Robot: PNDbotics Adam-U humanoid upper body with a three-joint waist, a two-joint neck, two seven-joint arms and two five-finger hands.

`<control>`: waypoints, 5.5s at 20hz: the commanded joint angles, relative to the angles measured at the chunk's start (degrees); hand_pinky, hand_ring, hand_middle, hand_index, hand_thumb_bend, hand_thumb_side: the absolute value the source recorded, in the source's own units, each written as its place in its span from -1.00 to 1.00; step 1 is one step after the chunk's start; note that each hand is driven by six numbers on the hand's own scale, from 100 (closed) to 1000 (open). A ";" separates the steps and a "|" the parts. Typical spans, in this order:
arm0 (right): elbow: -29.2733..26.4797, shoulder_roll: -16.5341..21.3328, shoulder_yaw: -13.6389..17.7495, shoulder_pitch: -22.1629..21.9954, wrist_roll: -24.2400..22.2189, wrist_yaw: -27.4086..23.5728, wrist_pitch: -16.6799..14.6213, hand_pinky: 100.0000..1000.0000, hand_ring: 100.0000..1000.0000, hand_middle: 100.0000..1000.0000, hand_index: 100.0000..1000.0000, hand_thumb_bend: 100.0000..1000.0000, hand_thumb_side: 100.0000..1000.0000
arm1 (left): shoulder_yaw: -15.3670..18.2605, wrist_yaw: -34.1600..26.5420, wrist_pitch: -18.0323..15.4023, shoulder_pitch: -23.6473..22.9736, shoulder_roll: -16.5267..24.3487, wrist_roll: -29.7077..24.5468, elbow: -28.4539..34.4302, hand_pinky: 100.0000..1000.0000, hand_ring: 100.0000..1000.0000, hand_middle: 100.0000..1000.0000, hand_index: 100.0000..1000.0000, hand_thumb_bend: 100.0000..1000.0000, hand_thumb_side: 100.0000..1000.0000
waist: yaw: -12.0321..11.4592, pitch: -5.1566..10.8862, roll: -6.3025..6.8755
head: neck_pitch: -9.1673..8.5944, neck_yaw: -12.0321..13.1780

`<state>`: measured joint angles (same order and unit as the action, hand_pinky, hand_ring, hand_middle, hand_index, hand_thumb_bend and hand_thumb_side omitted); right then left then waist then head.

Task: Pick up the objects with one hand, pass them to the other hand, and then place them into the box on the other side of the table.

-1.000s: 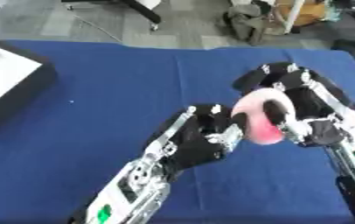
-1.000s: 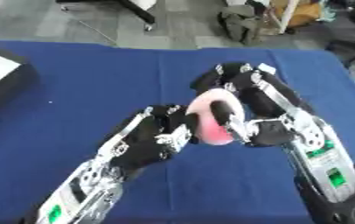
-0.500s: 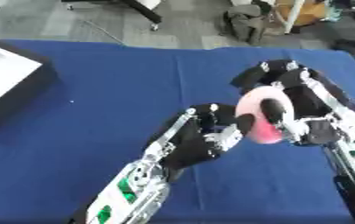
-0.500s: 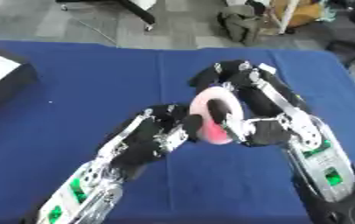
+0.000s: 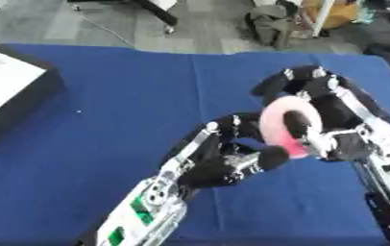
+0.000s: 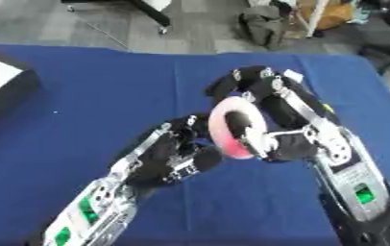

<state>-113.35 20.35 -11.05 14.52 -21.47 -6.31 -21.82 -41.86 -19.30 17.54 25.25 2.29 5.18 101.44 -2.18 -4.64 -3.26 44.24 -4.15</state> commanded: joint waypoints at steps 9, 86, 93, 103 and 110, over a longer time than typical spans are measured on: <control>-1.24 0.89 -0.57 1.15 -1.58 -1.24 -0.73 0.42 0.41 0.01 -0.44 -1.00 -0.18 | -0.36 1.45 2.00 0.95 -2.34 1.98 -2.52 0.42 0.65 0.71 0.67 0.50 -0.26 | 0.10 0.83 -0.05 | -0.12 0.21; -1.24 -1.40 4.39 0.24 2.46 3.74 0.02 0.50 0.55 0.40 0.65 -1.00 -0.06 | 0.27 -7.71 -1.05 0.78 -0.76 4.65 1.51 0.22 0.30 0.18 -0.53 -1.00 -0.78 | 0.59 1.10 0.03 | -0.12 1.09; -1.24 -2.16 10.35 -0.97 8.16 4.26 -0.07 0.48 0.51 0.37 0.61 -1.00 -0.06 | 7.55 -4.03 -1.94 5.49 7.05 8.96 3.96 0.23 0.31 0.20 -0.50 -1.00 -0.78 | 0.82 0.82 0.85 | -5.60 15.64; -1.24 -3.49 9.83 -2.84 10.56 8.70 0.89 0.48 0.52 0.36 0.59 -1.00 -0.06 | 22.42 17.28 14.35 18.44 31.86 20.46 -9.11 0.18 0.27 0.13 -0.48 -1.00 -0.89 | 3.88 0.90 1.26 | -9.18 27.17; -1.24 -4.41 9.53 -4.00 9.69 9.41 1.43 0.48 0.52 0.35 0.58 -1.00 -0.07 | 26.96 31.28 19.64 22.96 35.61 24.43 -40.55 0.15 0.19 0.06 -0.44 -0.95 -0.93 | 5.34 1.26 1.01 | -7.86 25.40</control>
<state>-113.39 15.64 -1.68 10.07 -11.61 2.82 -20.47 -16.43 9.42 35.18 46.82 35.50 27.86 64.65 3.14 -4.26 -2.38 36.17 21.57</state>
